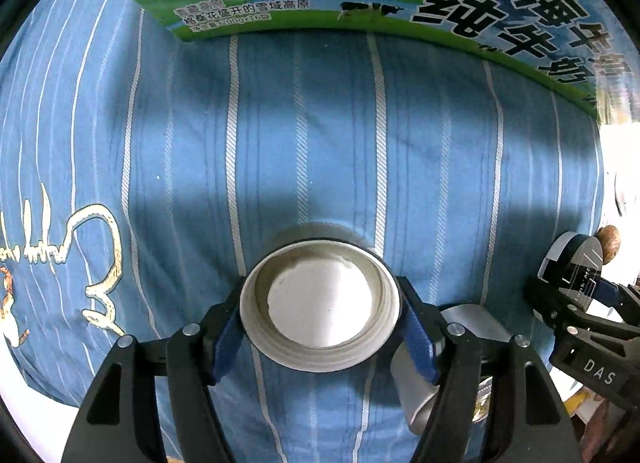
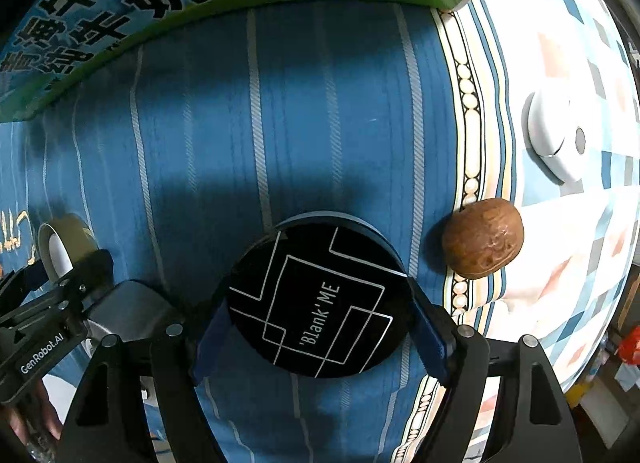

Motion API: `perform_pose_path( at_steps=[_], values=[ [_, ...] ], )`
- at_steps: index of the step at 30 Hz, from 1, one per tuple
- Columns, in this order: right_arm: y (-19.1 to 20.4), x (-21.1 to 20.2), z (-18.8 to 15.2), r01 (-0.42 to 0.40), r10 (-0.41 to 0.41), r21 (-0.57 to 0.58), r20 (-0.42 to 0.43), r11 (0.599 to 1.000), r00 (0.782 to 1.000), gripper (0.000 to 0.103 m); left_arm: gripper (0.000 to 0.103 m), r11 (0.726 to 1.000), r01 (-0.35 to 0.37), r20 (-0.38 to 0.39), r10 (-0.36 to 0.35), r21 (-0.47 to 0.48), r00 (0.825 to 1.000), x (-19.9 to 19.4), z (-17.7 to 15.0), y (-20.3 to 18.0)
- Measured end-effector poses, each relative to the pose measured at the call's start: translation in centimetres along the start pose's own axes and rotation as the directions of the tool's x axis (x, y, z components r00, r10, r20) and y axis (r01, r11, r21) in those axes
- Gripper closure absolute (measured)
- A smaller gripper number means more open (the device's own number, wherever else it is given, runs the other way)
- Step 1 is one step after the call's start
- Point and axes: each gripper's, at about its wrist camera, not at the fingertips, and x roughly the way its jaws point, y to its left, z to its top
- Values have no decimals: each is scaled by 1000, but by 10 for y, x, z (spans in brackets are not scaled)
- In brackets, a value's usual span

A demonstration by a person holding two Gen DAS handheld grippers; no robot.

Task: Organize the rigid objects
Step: 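Grasp the white-lined tin lid with left tool while right tool grasps the black tin, then place the tin lid and black tin into the box and release both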

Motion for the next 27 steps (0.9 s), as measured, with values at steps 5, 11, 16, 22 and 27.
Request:
perform_pose_path(
  at_steps=[5, 11, 16, 22, 27],
  values=[
    [1, 11, 10, 27, -27, -4, 7, 1000, 1000, 22, 40, 1000, -6, 21, 6, 9, 1000, -7, -4, -5],
    [13, 9, 9, 36, -35, -21, 19, 999, 999, 26, 41, 1000, -16, 40, 16, 14, 999, -14, -11, -8],
    [20, -3, 5, 36, -35, -53, 36, 998, 999, 26, 41, 1000, -17, 64, 16, 15, 998, -31, -15, -8],
    [30, -41, -6, 19, -10, -94, 95, 995, 995, 26, 41, 1000, 21, 114, -21, 0, 993, -67, -24, -1],
    [42, -84, -13, -2, 23, -140, 152, 990, 988, 26, 41, 998, 67, 177, -69, 19, 982, -113, -35, -6]
  ],
)
